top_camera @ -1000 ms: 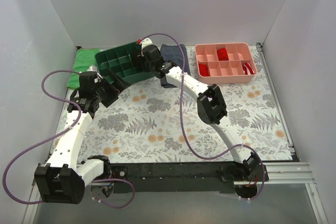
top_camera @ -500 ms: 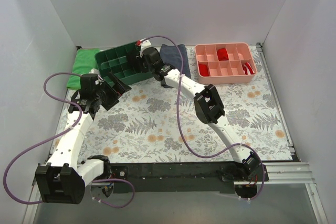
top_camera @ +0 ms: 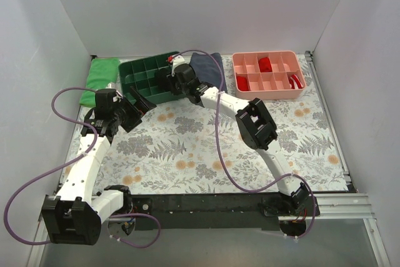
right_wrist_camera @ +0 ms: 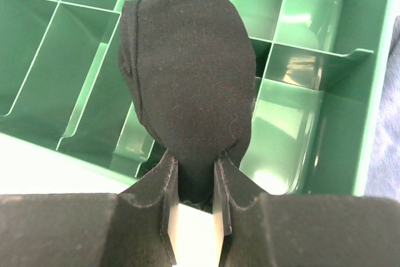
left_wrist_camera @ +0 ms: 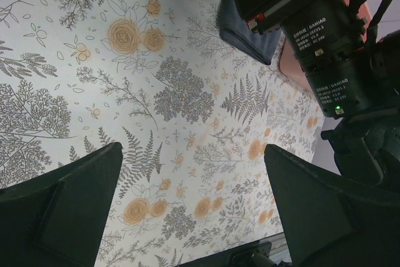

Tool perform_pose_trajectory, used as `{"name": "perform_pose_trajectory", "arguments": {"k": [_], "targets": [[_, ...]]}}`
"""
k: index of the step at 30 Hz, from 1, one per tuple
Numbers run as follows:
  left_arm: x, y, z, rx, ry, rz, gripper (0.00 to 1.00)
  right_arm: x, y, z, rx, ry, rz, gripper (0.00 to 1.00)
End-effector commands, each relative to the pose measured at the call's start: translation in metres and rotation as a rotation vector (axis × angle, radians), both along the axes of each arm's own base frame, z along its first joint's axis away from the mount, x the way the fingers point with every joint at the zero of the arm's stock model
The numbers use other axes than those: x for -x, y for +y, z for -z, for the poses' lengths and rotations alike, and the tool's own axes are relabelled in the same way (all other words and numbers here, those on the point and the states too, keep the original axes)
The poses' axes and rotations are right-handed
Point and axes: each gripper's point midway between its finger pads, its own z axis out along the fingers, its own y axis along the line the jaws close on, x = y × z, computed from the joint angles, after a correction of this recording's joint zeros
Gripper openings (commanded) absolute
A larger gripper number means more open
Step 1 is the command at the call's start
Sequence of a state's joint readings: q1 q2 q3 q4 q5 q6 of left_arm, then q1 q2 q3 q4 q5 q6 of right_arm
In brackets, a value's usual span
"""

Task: Roll the underwear
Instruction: Place the underwear in the storage box.

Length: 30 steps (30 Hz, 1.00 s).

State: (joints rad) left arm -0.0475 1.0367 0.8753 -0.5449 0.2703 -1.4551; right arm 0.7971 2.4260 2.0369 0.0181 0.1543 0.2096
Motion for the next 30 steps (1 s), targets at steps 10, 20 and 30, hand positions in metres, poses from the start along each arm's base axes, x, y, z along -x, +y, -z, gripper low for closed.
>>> {"name": "perform_pose_trajectory", "arguments": {"k": [10,20,30], "targets": [[-0.01,0.005,-0.023,-0.014,-0.089,-0.015,0.98,0.023,-0.006,-0.106,-0.171,-0.112,-0.04,0.01],[-0.113,0.069,-0.048,-0.111,-0.18,-0.186,0.98,0.025,-0.03,-0.11,-0.123,-0.107,0.035,0.01],[-0.162,0.059,0.001,0.029,-0.09,-0.069,0.98,0.0,-0.029,-0.122,0.025,-0.143,0.202,0.01]]}}
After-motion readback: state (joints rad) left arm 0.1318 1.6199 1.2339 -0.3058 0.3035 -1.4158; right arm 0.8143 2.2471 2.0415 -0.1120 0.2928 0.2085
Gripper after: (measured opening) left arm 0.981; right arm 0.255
